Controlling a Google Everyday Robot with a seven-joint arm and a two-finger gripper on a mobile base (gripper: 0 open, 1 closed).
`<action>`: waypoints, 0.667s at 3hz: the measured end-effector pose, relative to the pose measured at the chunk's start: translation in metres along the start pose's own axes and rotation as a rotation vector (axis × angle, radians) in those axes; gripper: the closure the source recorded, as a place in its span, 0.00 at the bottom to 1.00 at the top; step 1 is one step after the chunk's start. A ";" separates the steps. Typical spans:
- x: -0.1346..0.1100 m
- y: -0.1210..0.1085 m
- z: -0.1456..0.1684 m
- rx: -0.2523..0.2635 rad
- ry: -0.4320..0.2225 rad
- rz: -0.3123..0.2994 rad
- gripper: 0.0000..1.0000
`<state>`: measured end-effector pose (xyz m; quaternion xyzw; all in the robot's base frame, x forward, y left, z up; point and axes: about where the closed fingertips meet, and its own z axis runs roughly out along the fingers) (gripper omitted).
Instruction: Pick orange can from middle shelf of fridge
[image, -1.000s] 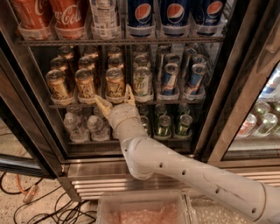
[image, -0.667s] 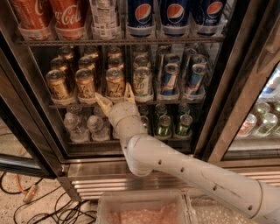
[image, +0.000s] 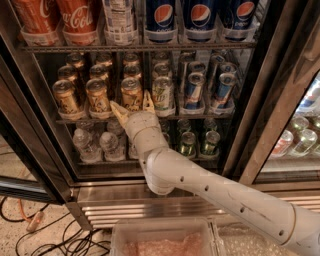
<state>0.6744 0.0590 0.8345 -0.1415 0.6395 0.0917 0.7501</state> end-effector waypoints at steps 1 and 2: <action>0.000 -0.005 0.003 0.010 -0.002 -0.006 0.45; 0.000 -0.009 0.005 0.017 -0.004 -0.009 0.45</action>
Offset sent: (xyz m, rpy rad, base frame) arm 0.0145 -0.0159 0.0020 -0.0092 -0.0136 -0.0389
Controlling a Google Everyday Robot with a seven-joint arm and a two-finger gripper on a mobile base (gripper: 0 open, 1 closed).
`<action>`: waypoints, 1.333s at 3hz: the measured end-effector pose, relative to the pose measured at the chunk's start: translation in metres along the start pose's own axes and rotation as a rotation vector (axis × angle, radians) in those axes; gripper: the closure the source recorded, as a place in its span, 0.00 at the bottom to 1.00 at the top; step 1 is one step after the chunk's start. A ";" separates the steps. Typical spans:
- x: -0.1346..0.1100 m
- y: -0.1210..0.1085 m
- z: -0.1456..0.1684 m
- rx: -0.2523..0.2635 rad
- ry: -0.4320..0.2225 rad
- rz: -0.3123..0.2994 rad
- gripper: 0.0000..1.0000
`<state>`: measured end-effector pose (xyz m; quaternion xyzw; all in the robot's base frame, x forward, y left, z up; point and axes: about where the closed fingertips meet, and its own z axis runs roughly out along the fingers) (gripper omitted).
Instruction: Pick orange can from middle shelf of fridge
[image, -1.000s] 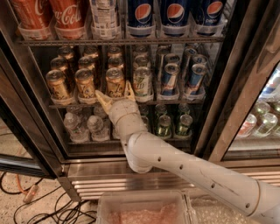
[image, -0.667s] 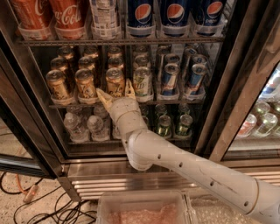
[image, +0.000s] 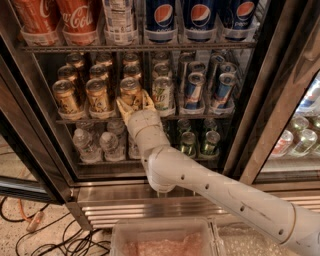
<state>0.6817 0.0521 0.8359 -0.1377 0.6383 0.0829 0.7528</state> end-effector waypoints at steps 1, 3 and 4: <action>0.001 -0.004 0.005 0.008 -0.002 -0.001 0.38; 0.004 -0.007 0.011 0.011 -0.003 0.001 0.79; 0.003 -0.005 0.011 0.009 -0.009 0.003 1.00</action>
Offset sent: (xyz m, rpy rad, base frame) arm 0.0187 -0.0055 -0.0040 0.0055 0.0013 -0.0175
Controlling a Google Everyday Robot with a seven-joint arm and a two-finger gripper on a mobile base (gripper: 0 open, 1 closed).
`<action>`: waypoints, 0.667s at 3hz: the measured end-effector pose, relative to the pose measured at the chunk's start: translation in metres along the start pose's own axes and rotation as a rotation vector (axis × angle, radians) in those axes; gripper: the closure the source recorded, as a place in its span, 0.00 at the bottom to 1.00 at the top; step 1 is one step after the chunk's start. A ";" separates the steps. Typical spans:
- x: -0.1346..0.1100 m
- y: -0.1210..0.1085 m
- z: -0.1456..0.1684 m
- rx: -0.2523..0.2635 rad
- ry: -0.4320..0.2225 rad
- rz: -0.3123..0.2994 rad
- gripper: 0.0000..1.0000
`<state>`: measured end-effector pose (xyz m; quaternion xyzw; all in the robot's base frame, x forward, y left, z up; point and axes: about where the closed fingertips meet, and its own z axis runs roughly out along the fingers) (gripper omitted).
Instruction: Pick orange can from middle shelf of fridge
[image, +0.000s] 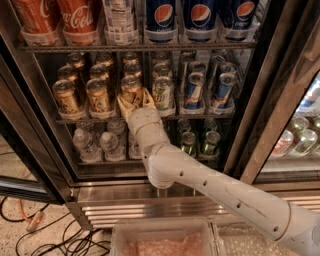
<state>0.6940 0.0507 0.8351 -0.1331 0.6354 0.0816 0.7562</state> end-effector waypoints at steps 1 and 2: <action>-0.007 0.004 -0.002 -0.008 -0.020 0.002 1.00; -0.021 0.006 -0.003 -0.014 -0.062 0.006 1.00</action>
Offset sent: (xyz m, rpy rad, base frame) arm -0.0157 0.0069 0.0373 0.0391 -0.1076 0.0346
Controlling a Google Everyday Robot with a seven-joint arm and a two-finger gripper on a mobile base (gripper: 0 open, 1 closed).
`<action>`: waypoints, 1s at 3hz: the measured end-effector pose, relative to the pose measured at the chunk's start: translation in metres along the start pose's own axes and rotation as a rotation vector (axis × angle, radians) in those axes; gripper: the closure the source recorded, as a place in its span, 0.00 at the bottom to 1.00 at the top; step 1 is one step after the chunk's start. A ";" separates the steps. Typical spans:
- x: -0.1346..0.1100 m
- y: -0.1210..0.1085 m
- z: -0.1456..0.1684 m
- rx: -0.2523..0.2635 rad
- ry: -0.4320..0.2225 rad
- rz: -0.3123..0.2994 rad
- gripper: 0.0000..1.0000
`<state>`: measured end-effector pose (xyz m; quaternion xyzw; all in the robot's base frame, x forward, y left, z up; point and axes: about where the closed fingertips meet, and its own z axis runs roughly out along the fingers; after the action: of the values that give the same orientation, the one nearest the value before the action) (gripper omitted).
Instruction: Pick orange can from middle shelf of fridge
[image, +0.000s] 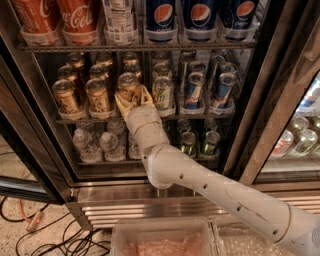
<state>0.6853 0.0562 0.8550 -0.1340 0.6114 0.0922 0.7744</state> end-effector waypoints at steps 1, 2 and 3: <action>-0.012 0.001 0.000 -0.004 -0.035 0.000 1.00; -0.024 -0.001 0.000 -0.004 -0.065 -0.008 1.00; -0.032 -0.002 -0.003 -0.015 -0.081 -0.018 1.00</action>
Offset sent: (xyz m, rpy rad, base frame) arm -0.0079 -0.0040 0.0344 0.0139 -0.0985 0.0089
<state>0.6754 0.0538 0.8859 -0.1411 0.5776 0.0952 0.7983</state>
